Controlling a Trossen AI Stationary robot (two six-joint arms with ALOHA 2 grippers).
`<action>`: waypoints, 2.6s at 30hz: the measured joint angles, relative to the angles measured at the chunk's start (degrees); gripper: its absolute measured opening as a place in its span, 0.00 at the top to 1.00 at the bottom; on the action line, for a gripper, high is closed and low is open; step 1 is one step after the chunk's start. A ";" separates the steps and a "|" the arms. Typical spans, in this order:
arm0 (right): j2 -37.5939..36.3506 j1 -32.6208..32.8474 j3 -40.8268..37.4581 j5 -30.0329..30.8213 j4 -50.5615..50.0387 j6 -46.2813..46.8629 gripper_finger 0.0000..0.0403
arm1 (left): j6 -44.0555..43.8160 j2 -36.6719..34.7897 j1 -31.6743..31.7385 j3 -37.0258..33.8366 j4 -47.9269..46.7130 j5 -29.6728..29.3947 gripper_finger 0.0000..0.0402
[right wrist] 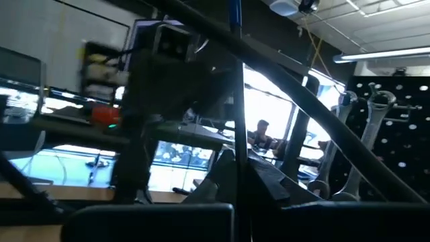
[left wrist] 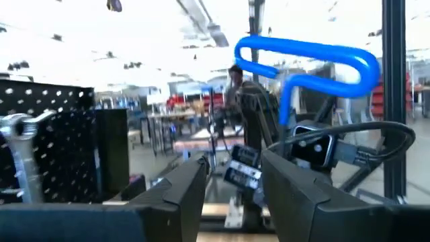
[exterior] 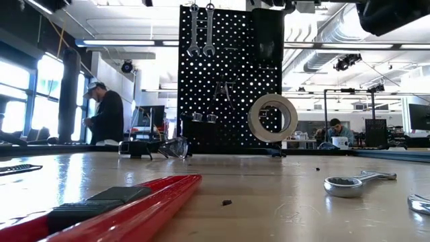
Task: Hang tools onto peg board
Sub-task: Put the blue pick tool into the top black bin on the peg board
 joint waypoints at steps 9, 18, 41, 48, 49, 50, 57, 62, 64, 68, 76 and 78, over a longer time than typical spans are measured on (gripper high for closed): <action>0.00 -1.26 3.26 0.57 -6.18 -0.90 1.00 | 4.22 13.21 -0.19 2.37 15.95 0.10 0.67; 0.00 -1.76 3.26 2.36 -6.53 -0.88 1.00 | 4.09 14.85 -0.15 4.49 16.33 0.91 0.67; 0.02 -2.39 3.26 2.79 -11.92 4.05 1.00 | 3.85 15.20 0.07 7.56 15.87 0.42 0.91; 0.07 -1.00 3.26 5.66 -13.18 3.60 0.95 | 4.16 15.05 0.01 7.56 14.32 3.22 0.96; 0.07 -0.45 3.26 7.30 -13.18 2.80 0.94 | 4.45 15.00 0.07 7.56 13.81 3.56 0.97; -0.13 0.17 3.26 9.08 -13.22 2.02 0.92 | 4.79 14.98 0.06 7.56 13.49 3.77 0.97; -4.52 4.37 3.21 13.57 -15.85 -0.73 0.76 | 5.25 13.23 0.59 7.57 7.67 6.08 0.98; -8.52 4.78 3.22 11.15 -23.47 4.74 0.64 | 1.29 11.77 2.48 9.68 -0.10 11.47 0.98; -9.52 4.08 3.23 6.46 -27.62 8.13 0.62 | 0.42 11.77 2.90 11.49 -4.52 13.53 0.98; -9.70 2.01 3.23 -0.64 -32.35 12.82 0.61 | 0.23 11.79 3.13 15.15 -10.69 15.96 0.98; -9.64 0.76 3.23 -0.74 -31.59 12.56 0.61 | 0.21 11.79 3.13 20.60 -22.44 18.40 0.98; -9.64 0.65 3.23 -0.86 -30.74 11.86 0.61 | 0.21 11.81 3.13 20.65 -23.13 18.40 0.98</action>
